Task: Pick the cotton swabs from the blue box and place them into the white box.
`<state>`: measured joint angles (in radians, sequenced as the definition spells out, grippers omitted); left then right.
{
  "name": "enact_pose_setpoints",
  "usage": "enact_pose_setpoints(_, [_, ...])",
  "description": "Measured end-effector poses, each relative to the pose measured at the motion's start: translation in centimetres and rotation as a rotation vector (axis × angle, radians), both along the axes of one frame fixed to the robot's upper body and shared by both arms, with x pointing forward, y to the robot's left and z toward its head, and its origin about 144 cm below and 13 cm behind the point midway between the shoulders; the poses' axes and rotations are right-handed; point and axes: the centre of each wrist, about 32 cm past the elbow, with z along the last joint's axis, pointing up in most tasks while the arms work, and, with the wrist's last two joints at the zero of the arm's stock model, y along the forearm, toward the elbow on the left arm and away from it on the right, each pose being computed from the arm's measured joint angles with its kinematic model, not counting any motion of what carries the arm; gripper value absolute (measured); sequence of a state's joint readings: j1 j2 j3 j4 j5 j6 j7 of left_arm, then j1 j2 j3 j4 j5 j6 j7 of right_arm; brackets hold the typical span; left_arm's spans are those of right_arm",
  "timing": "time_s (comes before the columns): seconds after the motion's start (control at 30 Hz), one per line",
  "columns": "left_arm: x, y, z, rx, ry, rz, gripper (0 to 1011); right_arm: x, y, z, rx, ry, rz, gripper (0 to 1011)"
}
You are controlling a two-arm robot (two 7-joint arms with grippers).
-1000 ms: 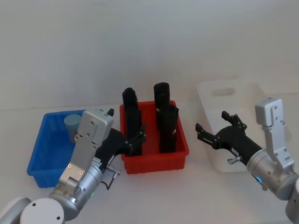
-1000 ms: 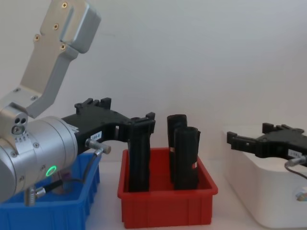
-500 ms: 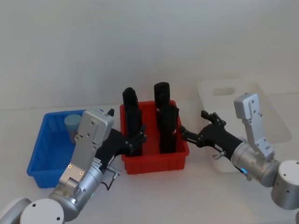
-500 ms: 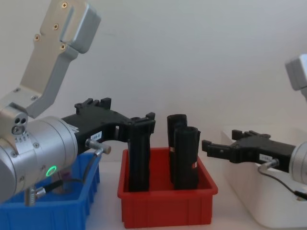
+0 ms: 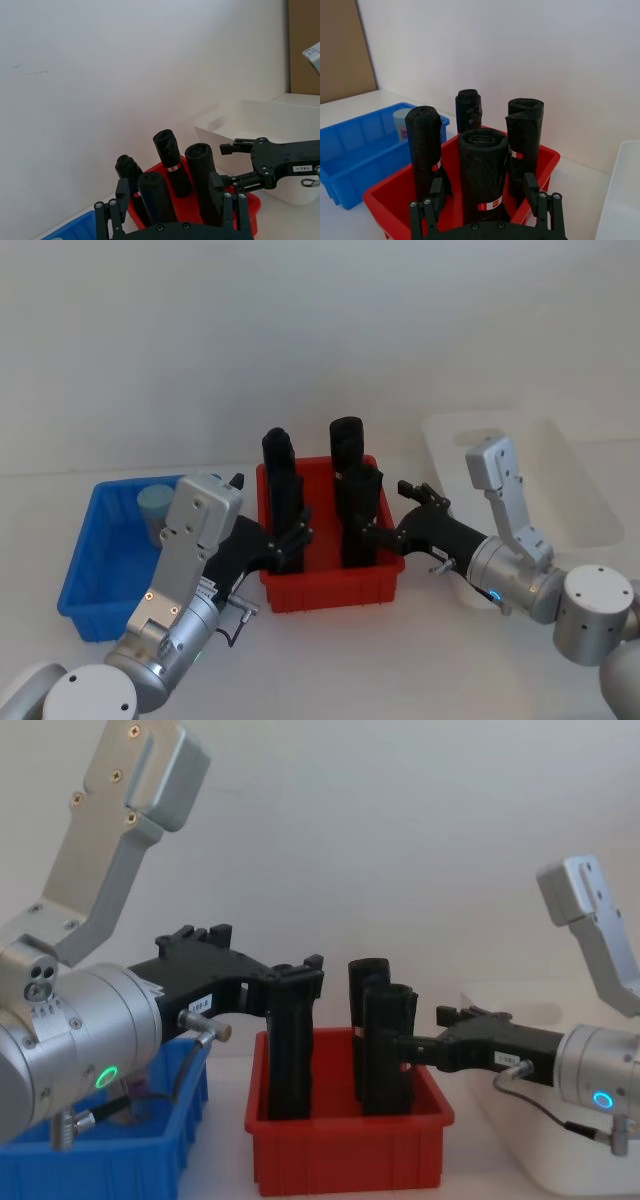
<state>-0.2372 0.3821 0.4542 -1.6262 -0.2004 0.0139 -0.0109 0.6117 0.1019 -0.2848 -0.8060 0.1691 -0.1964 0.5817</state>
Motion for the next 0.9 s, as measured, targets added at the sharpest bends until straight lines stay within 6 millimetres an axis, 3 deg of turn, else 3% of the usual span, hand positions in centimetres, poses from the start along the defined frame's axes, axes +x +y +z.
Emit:
enact_pose_setpoints(0.63, [0.0,0.0,0.0,0.000,0.000,0.000,1004,2.8,0.9,-0.5,0.000,0.021,0.058,1001])
enact_pose_setpoints(0.9, [0.0,0.0,0.0,0.000,0.000,0.000,1004,3.6,1.2,-0.4,0.006,0.022,0.078,835])
